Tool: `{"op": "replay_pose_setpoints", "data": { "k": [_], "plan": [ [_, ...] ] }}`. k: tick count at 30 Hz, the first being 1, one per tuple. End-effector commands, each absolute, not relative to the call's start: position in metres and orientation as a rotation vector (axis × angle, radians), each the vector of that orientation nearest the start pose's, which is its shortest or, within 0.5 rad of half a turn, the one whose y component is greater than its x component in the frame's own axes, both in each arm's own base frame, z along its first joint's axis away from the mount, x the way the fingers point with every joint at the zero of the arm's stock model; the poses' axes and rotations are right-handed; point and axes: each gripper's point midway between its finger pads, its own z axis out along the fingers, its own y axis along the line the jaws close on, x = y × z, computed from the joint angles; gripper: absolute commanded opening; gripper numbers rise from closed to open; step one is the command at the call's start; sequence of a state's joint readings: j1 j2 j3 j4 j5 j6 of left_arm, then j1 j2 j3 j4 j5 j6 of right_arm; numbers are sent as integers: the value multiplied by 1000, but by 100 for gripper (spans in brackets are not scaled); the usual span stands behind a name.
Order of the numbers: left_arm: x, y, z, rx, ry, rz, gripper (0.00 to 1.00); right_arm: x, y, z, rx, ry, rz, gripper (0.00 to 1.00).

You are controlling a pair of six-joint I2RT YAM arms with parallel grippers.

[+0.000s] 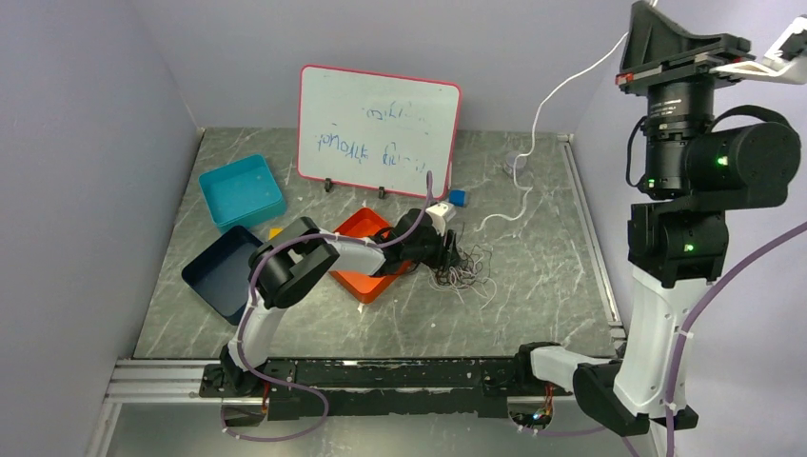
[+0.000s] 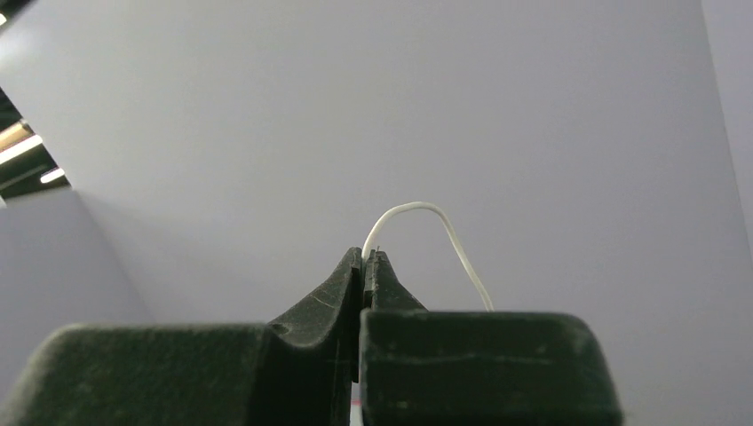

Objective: Untangle the cables

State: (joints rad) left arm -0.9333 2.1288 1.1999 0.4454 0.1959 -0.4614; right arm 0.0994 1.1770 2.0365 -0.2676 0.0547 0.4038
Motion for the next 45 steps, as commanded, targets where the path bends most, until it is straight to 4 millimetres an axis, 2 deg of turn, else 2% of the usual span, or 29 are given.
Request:
{"op": "replay_pose_setpoints", "data": {
  "k": [1,7,10,11,13,16,22,26,30,35,40,43,45],
  "plan": [
    [279,-479,46,659,2086,-1067,56,246,25,723,196,843,412,0],
    [279,-477,45,656,2091,-1060,56,245,26,738,183,791,418,0],
    [280,-477,54,647,2080,-1061,57,253,32,734,163,808,435,0],
    [282,-478,60,635,2076,-1061,61,257,33,730,158,823,438,0],
    [285,-479,75,622,2065,-1064,72,265,36,722,152,854,438,0],
    [290,-483,109,616,2028,-1060,78,275,42,712,122,888,437,0],
    [296,-471,181,589,1905,-1037,85,295,62,698,26,949,475,0],
    [295,-452,207,562,1868,-1012,85,306,75,691,-31,985,517,0],
    [300,-416,220,493,1874,-963,85,324,83,678,-46,1043,544,0],
    [311,-352,232,361,1887,-882,85,351,113,656,-122,1129,657,0],
    [315,-279,248,232,1883,-752,86,359,161,641,-167,1174,685,0],
    [315,-240,250,163,1898,-648,87,355,196,637,-217,1179,732,0],
    [311,-217,245,129,1928,-583,88,353,217,635,-245,1183,769,0]
  ]
}}
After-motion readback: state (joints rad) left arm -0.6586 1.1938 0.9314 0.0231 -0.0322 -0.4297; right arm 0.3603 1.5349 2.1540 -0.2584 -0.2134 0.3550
